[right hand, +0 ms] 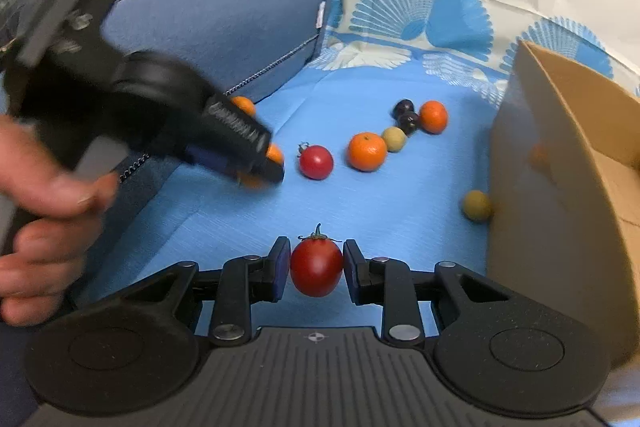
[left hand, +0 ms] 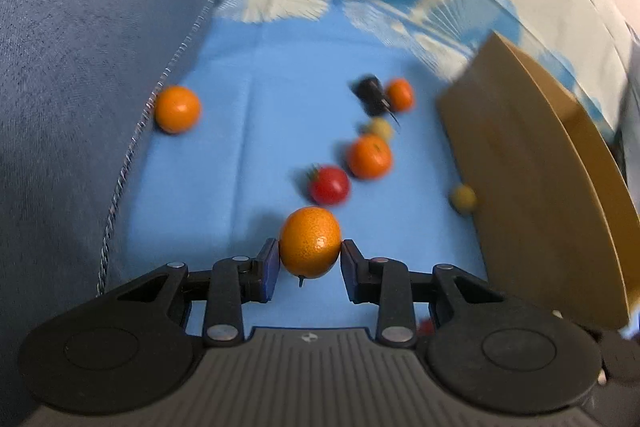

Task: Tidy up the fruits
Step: 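Grasp the mandarin with the left tool while the right tool grasps the red tomato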

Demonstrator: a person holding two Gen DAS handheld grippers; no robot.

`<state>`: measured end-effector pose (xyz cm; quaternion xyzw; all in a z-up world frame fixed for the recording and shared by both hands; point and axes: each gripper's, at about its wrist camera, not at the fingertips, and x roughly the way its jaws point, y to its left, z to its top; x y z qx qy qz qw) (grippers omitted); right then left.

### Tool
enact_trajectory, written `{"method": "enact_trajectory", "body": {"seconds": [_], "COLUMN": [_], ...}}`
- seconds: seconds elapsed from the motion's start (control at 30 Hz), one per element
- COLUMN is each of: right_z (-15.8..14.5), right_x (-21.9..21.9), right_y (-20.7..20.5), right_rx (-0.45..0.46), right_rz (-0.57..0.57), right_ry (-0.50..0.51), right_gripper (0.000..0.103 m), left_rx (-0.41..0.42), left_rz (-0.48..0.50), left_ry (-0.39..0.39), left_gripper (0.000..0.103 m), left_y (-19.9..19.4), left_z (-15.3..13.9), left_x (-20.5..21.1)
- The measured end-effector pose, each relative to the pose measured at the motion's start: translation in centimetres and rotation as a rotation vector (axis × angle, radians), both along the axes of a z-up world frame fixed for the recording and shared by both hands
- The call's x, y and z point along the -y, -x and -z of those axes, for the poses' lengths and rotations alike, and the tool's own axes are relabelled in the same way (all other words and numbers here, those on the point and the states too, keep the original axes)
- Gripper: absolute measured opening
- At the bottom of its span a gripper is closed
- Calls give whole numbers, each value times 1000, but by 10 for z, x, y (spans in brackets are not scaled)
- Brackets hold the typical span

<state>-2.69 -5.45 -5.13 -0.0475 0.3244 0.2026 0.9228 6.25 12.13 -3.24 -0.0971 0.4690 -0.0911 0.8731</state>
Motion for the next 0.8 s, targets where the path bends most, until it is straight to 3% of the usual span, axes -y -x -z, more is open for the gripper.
{"method": "enact_trajectory", "body": {"seconds": [0.33,0.53,0.8], "right_z": [20,21,25], "right_x": [20,25,22], "right_y": [0,4,4], "right_rx": [-159,-158,-177], "right_rz": [21,16,-2], "right_ry": [-13,-14,16], "right_gripper": [31,31,32], "left_rx": [-69,-89,-74], "left_rz": [119,179,211], "left_ry": [-147,-263,-309], "left_gripper": [37,37,37], "left_y": [12,12,11], "left_z": [6,15,20], "left_x": [32,53,64]}}
